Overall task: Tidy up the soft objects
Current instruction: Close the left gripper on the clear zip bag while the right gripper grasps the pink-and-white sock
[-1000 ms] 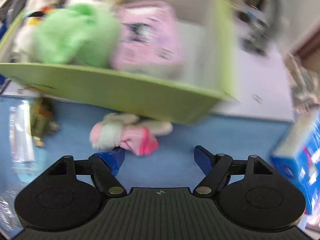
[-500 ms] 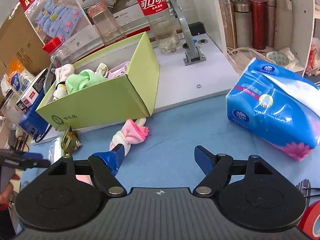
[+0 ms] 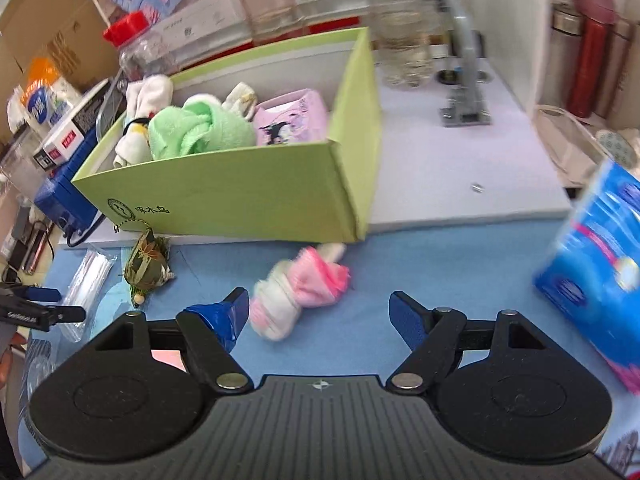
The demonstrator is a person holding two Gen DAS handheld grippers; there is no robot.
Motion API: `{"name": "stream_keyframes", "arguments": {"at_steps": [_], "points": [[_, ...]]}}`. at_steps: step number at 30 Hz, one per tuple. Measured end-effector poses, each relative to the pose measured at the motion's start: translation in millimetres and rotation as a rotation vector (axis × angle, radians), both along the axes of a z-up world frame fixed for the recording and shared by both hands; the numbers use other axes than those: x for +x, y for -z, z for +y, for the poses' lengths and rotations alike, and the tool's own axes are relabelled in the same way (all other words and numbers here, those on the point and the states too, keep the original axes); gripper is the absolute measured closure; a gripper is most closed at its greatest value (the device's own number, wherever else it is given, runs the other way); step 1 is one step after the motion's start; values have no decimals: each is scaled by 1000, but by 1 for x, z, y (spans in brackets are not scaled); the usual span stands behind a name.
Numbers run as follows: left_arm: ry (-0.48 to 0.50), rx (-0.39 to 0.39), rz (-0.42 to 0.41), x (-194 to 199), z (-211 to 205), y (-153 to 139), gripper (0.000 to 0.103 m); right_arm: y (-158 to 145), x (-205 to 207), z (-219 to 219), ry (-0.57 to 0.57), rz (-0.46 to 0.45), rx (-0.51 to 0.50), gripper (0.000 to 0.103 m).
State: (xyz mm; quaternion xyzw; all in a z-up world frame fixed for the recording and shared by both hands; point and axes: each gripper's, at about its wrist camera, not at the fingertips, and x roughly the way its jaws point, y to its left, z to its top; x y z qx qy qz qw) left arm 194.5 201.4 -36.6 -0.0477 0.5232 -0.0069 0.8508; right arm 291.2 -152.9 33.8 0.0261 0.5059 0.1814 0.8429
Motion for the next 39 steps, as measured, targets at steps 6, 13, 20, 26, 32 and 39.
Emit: {"name": "stream_keyframes", "arguments": {"at_steps": [6,13,20,26,32,39], "points": [[22,3,-29,-17,-4,0,1,23,23,31,6,58,-187,39],[-3,-40,-83,-15,12,-12,1,9,-15,-15,12,51,-271,39],[25,-41,-43,7,-7,-4,1,20,-19,-12,62,-32,-153,39],[30,50,-38,27,-24,5,1,31,-18,-5,43,-131,-192,35],[82,101,-57,21,-22,8,1,34,-29,-13,5,-206,-172,32],[72,100,-90,15,-21,9,1,39,-21,-8,26,-237,-170,27]]}}
